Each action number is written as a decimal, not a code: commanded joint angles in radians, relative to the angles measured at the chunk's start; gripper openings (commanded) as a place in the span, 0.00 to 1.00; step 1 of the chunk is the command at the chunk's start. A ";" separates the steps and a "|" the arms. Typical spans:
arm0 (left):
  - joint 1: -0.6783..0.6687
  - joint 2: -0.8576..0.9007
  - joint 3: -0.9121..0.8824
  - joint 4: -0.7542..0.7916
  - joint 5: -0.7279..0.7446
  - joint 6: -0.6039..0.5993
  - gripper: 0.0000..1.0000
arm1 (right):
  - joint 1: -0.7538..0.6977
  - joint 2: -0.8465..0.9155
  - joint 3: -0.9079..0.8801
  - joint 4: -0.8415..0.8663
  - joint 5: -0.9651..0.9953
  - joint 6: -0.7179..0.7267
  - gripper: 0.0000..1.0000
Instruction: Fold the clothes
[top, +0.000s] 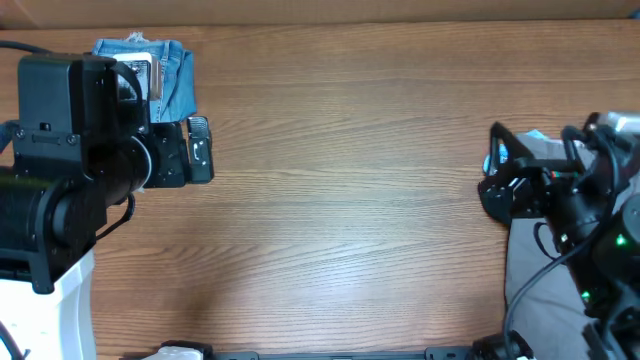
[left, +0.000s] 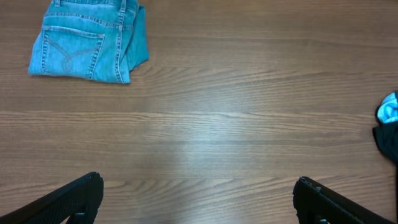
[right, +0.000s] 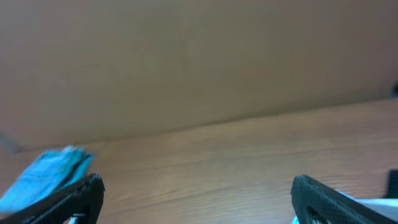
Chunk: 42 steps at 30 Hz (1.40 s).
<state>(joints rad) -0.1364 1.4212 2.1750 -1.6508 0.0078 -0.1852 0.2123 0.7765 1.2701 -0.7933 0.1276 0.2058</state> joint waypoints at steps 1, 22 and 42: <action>-0.004 0.008 -0.002 0.002 0.008 -0.014 1.00 | -0.067 -0.090 -0.203 0.093 -0.028 -0.023 1.00; -0.004 0.012 -0.002 0.002 0.008 -0.014 1.00 | -0.225 -0.752 -0.992 0.517 -0.159 -0.019 1.00; -0.004 0.012 -0.002 0.002 0.008 -0.014 1.00 | -0.294 -0.774 -1.262 0.729 -0.263 -0.020 1.00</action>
<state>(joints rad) -0.1364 1.4292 2.1715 -1.6508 0.0109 -0.1852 -0.0788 0.0147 0.0212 -0.0799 -0.1276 0.1864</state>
